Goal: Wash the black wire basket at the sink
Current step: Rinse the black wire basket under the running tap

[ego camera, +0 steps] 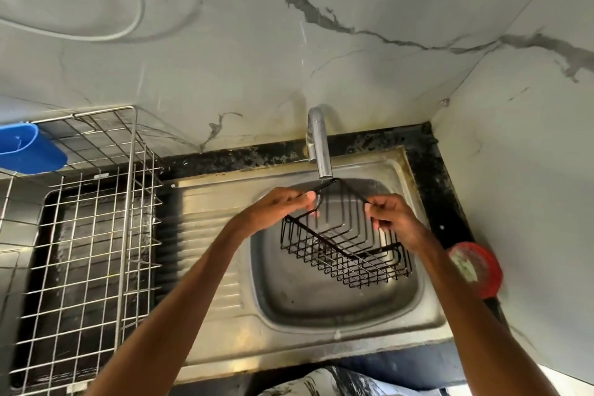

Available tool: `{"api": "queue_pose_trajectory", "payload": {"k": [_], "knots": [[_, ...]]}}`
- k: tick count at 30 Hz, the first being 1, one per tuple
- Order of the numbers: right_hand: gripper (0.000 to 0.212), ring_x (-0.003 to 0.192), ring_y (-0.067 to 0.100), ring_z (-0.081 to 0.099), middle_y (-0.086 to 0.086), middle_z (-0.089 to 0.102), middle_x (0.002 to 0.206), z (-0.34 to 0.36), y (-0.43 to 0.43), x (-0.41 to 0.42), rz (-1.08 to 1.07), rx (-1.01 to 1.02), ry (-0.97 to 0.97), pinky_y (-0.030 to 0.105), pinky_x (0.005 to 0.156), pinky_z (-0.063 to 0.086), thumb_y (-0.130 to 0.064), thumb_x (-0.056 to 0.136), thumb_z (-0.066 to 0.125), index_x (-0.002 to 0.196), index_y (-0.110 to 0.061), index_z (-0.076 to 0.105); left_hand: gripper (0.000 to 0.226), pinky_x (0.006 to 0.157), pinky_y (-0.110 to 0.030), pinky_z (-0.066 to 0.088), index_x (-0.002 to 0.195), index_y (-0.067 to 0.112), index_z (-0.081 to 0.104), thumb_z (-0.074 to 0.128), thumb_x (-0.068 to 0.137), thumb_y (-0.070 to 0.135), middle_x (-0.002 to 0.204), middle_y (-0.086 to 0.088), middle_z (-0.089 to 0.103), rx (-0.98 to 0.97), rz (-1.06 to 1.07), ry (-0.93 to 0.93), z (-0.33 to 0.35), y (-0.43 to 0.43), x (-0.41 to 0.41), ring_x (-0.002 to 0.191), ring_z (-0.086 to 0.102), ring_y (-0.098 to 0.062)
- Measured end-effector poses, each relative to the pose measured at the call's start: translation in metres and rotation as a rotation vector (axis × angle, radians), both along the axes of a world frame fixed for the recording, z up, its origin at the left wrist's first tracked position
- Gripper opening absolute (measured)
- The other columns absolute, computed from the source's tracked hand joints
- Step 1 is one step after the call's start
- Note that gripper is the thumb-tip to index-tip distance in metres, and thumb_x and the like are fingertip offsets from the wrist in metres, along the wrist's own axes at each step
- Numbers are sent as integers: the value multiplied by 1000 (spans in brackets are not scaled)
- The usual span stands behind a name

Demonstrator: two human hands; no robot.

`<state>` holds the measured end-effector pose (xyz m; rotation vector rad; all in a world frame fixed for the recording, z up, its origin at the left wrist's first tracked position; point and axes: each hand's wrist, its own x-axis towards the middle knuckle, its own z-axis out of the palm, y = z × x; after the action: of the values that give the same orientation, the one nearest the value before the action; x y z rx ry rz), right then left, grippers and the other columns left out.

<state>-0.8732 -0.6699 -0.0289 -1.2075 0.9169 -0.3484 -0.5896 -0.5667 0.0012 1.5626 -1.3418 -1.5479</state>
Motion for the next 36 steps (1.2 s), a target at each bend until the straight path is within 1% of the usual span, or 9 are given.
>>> {"api": "queue_pose_trajectory", "payload": {"k": [4, 6, 11, 14, 18, 22, 27, 31, 36], "knots": [[37, 46, 2, 50, -3, 61, 60, 5, 4, -23, -331, 196, -180, 11, 44, 40, -38, 73, 85, 83, -6, 69, 43, 120, -56, 35, 132, 6, 58, 28, 113, 31, 140, -24, 62, 88, 131, 494, -12, 21, -3, 136, 56, -39], [17, 48, 2, 56, -5, 63, 59, -4, 18, -29, -500, 283, -184, 13, 45, 45, -22, 92, 65, 87, -7, 62, 43, 120, -55, 35, 136, 9, 56, 25, 113, 28, 143, -24, 59, 112, 156, 616, -16, 28, -23, 138, 53, -40], [40, 72, 18, 72, 16, 76, 100, -7, 62, -13, -721, 475, -161, 27, 62, 58, -28, 105, 41, 135, -5, 53, 35, 89, -45, 60, 120, 7, 51, 36, 110, 37, 129, -20, 70, 119, 207, 563, -33, 38, -62, 103, 74, -34], [54, 114, 47, 59, 35, 42, 149, -16, 76, -10, -685, 427, -220, 39, 94, 57, -32, 108, 42, 144, 8, 40, 31, 71, -29, 61, 115, 5, 51, 36, 113, 32, 117, -25, 73, 96, 283, 585, -32, 35, -72, 83, 74, -27], [38, 120, 43, 61, 31, 62, 128, -66, 55, -32, -642, 496, -280, 56, 96, 52, -25, 87, 70, 115, 0, 65, 41, 62, -25, 55, 119, 3, 57, 38, 112, 38, 107, -24, 76, 168, 383, 507, -36, 26, -85, 74, 74, -27], [30, 127, 20, 61, 5, 66, 134, -13, 33, 2, -709, -113, 93, 37, 103, 51, -16, 101, 59, 130, -14, 66, 47, 50, -22, 46, 119, -1, 58, 38, 111, 40, 106, -26, 76, 280, 537, 466, -52, 14, -73, 65, 65, -26], [46, 149, 11, 32, 2, 42, 158, 5, 30, 72, 97, -820, 301, 28, 122, 30, -23, 108, 47, 153, -13, 43, 41, 48, -20, 39, 104, 5, 66, 36, 113, 32, 88, -14, 79, 324, 587, 353, -37, -5, -61, 66, 70, -15], [52, 156, 22, 16, 12, 34, 162, -18, 18, 89, 371, -1025, 567, 34, 126, -2, -23, 108, 41, 157, -9, 31, 37, 57, -21, 44, 94, 10, 68, 42, 112, 30, 79, -2, 74, 313, 623, 260, -28, -17, -58, 61, 68, -6], [62, 158, 22, -2, 9, 9, 170, -21, 52, 76, 484, -1133, 643, 45, 128, 5, -40, 109, 16, 161, -7, 14, 31, 64, -26, 49, 92, 13, 74, 51, 109, 26, 74, -1, 73, 245, 686, 256, -36, -16, -52, 65, 65, -13]]}}
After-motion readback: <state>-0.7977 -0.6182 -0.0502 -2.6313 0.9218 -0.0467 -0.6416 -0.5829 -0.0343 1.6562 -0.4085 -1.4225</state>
